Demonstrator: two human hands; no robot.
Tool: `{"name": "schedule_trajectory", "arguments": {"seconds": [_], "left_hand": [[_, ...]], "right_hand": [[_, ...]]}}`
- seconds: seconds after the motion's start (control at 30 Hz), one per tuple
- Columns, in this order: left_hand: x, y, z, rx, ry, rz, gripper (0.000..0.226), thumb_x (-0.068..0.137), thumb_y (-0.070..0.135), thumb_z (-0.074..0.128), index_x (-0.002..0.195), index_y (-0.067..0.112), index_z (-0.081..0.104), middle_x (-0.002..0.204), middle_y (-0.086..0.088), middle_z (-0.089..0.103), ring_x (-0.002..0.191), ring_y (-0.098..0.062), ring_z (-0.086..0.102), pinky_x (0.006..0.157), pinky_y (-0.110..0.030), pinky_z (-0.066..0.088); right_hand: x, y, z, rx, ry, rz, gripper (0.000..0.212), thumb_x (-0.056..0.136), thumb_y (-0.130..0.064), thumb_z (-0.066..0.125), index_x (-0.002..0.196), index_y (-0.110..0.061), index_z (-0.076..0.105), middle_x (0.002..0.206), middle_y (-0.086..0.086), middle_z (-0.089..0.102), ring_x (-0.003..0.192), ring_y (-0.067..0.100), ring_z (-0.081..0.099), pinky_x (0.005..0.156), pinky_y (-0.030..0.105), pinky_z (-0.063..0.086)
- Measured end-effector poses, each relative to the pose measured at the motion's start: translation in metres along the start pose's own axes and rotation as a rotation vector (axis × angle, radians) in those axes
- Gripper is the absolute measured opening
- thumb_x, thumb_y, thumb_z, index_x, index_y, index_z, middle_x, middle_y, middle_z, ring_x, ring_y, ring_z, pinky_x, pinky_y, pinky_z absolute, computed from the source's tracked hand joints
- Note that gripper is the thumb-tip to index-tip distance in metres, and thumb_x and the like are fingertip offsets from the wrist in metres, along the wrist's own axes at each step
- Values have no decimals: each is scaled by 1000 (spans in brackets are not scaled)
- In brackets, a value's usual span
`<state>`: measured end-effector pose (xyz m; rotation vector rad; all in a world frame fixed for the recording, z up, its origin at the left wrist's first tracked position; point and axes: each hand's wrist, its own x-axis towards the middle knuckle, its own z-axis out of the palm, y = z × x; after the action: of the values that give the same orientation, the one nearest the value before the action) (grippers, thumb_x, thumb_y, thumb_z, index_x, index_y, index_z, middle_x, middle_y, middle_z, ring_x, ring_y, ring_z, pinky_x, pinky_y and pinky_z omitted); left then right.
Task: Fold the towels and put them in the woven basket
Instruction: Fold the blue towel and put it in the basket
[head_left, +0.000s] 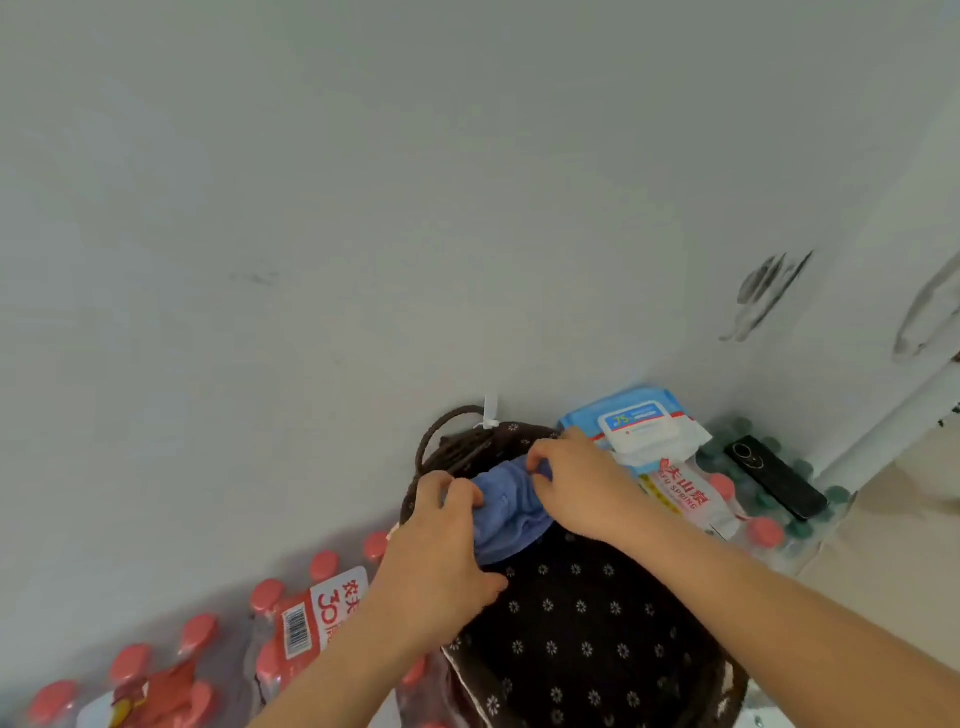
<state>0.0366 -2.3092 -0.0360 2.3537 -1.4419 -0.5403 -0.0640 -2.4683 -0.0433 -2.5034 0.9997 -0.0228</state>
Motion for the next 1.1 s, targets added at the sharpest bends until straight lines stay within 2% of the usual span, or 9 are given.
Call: {"name": "schedule_trajectory", "arguments": {"seconds": [0.13, 0.3, 0.43, 0.57, 0.73, 0.87, 0.93, 1.03, 1.1], "left_hand": [[6, -1, -1, 232, 32, -1, 39, 81, 24, 61, 111, 26, 36, 123, 4, 29, 70, -13, 44, 62, -26, 42], [17, 3, 6, 443, 12, 0, 34, 84, 14, 59, 112, 21, 40, 124, -3, 30, 66, -15, 39, 56, -28, 38], [22, 4, 11, 471, -13, -38, 36, 85, 16, 58, 117, 18, 41, 126, -6, 31, 71, -19, 51, 56, -28, 38], [25, 7, 13, 575, -62, -51, 42, 86, 20, 61, 123, 13, 41, 124, -13, 37, 84, -26, 61, 61, -32, 47], [31, 16, 10, 767, -71, 61, 40, 95, 47, 45, 118, 14, 44, 105, -9, 58, 87, -26, 61, 60, -34, 35], [33, 10, 7, 877, -86, 159, 27, 97, 36, 45, 117, 17, 47, 96, -5, 61, 86, -23, 60, 66, -34, 29], [35, 5, 8, 907, -136, 165, 28, 94, 31, 50, 118, 18, 48, 103, -8, 58, 96, -26, 54, 73, -35, 29], [43, 5, 7, 922, -157, 188, 34, 91, 30, 55, 121, 14, 51, 114, -8, 52, 108, -26, 43, 79, -34, 30], [47, 7, 6, 924, -188, 220, 33, 92, 29, 54, 120, 12, 53, 120, -8, 50, 112, -27, 41, 82, -33, 32]], "right_hand": [[-6, 13, 1, -108, -192, -206, 37, 84, -21, 57, 121, -25, 52, 113, 2, 39, 93, 24, 56, 84, 35, 47], [-1, 6, 9, -490, -138, -353, 25, 84, -4, 57, 109, -7, 54, 113, 13, 42, 84, 29, 55, 61, 36, 34], [4, 4, 11, -666, 34, -455, 21, 52, -17, 83, 65, -13, 66, 85, 8, 56, 77, 27, 55, 53, 34, 37], [7, 2, 16, -718, 17, -582, 21, 45, -19, 84, 56, -16, 66, 72, 3, 58, 71, 23, 54, 53, 32, 41], [6, 13, 20, -705, -142, -566, 38, 44, -25, 83, 76, -11, 68, 60, 4, 60, 43, 20, 55, 40, 27, 34], [-5, 12, 15, -764, -180, -582, 62, 89, -17, 51, 146, -3, 28, 103, 20, 59, 79, 34, 62, 55, 36, 33], [-5, 11, 18, -739, -185, -621, 64, 92, -19, 51, 147, -3, 24, 102, 22, 58, 82, 34, 62, 56, 36, 36], [-4, -3, 19, -765, -188, -602, 62, 62, -35, 82, 115, -6, 68, 66, 12, 62, 54, 22, 59, 49, 29, 42], [-5, -7, 23, -746, -198, -544, 55, 86, -34, 62, 130, -3, 53, 98, 19, 62, 88, 29, 61, 77, 36, 45]]}}
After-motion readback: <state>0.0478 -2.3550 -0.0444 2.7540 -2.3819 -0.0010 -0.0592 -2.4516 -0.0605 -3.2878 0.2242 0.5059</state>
